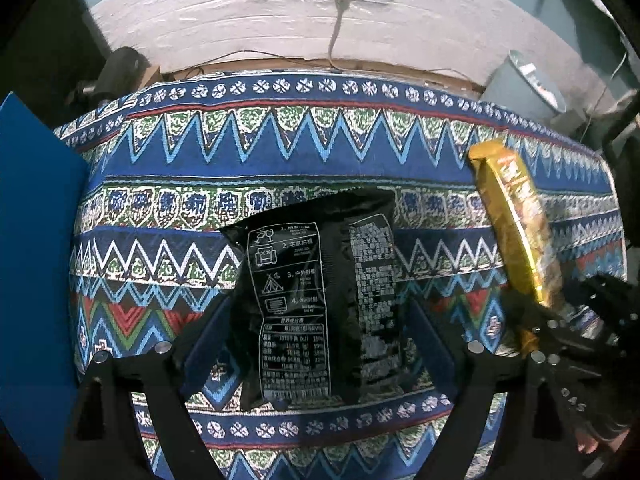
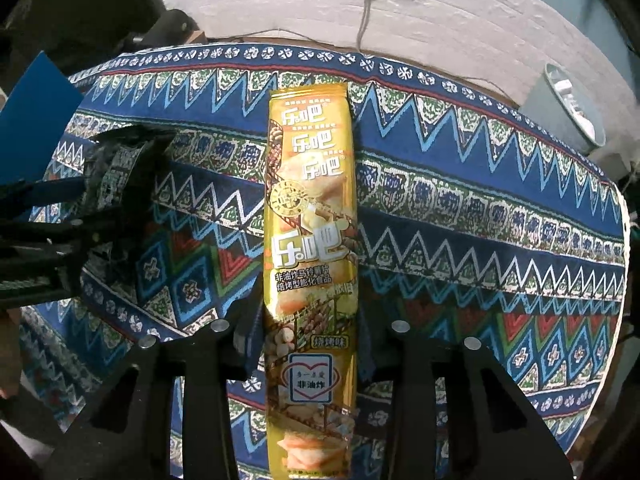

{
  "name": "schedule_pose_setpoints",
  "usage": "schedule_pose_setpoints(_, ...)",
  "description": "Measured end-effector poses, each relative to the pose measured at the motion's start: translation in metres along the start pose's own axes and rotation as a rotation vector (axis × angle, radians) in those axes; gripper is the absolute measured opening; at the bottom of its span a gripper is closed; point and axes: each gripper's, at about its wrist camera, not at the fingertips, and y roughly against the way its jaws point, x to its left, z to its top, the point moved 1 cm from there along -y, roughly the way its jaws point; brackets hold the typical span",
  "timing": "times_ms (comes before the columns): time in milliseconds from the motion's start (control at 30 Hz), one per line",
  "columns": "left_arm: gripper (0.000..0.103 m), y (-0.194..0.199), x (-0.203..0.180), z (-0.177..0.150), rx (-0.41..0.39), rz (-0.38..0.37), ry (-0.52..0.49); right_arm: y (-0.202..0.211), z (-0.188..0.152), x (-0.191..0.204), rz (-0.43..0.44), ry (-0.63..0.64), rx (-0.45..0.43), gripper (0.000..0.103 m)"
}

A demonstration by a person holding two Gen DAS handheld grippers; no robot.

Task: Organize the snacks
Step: 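Grasp the black snack bag with the left gripper while the right gripper grasps the long yellow bar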

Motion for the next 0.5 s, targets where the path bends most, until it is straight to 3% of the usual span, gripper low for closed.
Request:
schedule_pose_setpoints(200,0.089,-0.003,-0.014,-0.003,-0.023,0.053,-0.072,0.001,0.003,0.024,-0.022,0.016,-0.018,0.038)
schedule_pose_setpoints(400,0.067,0.003,-0.016,-0.01,-0.05,0.063,-0.114,0.001,0.003,0.038,-0.023,0.041,-0.007,0.031)
schedule_pose_setpoints(500,0.066,0.01,-0.009,-0.014,-0.057,0.055,-0.11,0.005,0.004,0.039,-0.008,0.032,-0.002,0.03)
